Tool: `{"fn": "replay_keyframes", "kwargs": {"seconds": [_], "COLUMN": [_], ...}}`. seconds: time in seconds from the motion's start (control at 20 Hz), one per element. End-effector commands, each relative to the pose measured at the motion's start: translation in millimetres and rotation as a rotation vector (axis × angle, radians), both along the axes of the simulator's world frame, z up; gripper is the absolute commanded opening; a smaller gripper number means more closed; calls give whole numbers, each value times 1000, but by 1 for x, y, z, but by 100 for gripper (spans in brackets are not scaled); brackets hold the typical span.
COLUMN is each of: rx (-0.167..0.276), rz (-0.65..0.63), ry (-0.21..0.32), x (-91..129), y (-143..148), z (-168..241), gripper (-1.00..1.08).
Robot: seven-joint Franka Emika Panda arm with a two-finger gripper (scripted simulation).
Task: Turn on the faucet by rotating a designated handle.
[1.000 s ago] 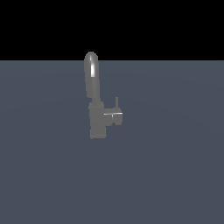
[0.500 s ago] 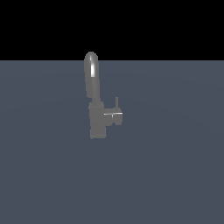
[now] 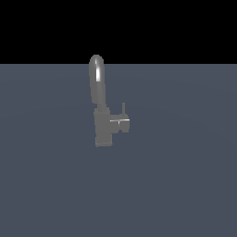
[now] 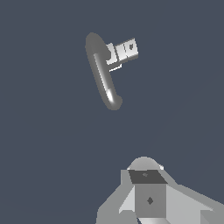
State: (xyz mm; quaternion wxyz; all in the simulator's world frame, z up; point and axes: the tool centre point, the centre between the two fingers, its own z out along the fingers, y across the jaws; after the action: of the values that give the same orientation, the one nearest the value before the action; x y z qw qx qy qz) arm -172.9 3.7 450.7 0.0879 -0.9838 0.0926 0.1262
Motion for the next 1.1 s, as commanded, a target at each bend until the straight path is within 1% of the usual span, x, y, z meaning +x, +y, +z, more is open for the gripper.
{"fn": "replay_keyframes", "kwargs": {"seconds": [0.0, 0.55, 1.05], "rx": [33, 188, 341], "rz": [-37, -205, -369], "ry": [39, 214, 385], "x": [14, 71, 119], "y": [-1, -7, -16], "z": [-7, -43, -88], "gripper": [-100, -100, -100]}}
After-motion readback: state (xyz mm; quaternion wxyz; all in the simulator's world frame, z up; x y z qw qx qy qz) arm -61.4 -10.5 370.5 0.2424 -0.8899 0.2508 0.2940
